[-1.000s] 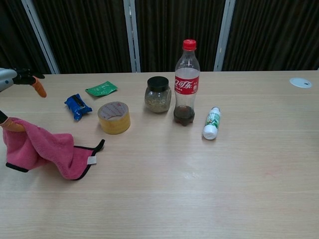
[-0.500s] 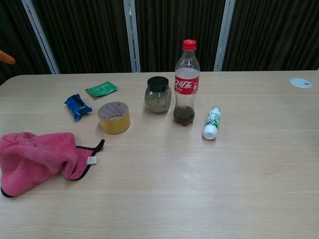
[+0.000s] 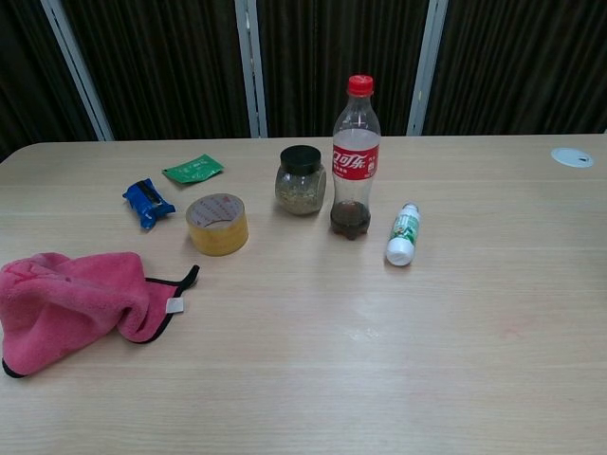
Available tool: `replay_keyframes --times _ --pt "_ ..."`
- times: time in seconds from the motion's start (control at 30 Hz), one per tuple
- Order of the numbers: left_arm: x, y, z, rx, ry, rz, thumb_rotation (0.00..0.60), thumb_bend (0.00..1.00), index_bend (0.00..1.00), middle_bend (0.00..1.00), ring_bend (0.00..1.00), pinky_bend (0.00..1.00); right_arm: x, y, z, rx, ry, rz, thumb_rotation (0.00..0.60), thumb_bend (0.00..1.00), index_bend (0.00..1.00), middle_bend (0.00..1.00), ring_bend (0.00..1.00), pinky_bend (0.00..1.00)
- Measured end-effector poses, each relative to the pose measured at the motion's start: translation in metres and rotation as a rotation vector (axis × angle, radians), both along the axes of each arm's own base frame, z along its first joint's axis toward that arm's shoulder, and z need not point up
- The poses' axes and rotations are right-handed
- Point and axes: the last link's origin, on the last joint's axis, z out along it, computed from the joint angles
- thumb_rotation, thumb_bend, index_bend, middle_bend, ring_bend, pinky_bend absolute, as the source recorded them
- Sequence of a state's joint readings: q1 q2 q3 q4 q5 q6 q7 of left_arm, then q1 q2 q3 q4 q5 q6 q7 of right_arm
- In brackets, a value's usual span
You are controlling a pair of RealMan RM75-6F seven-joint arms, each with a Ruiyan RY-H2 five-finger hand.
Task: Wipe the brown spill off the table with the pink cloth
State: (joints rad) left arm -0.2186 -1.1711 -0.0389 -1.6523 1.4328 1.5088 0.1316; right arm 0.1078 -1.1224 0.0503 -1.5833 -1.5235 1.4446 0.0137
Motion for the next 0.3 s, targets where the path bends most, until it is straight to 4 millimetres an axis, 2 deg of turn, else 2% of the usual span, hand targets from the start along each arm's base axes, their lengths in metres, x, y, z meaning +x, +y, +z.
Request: replay_keyframes --times 0.13,0.3 --pt "-0.013 -0.027 0.007 0.009 0.031 -0.004 0.6 0.0 0.0 0.0 0.0 0.0 0.001 0.0 0.0 -0.004 0.004 0.01 0.6 0.01 0.0 0.0 0.0 0.03" --pt "-0.026 -0.039 0.009 0.003 0.041 0.02 0.6 0.0 0.0 0.0 0.0 0.0 0.001 0.001 0.0 -0.006 0.011 0.019 0.6 0.02 0.0 0.0 0.0 0.03"
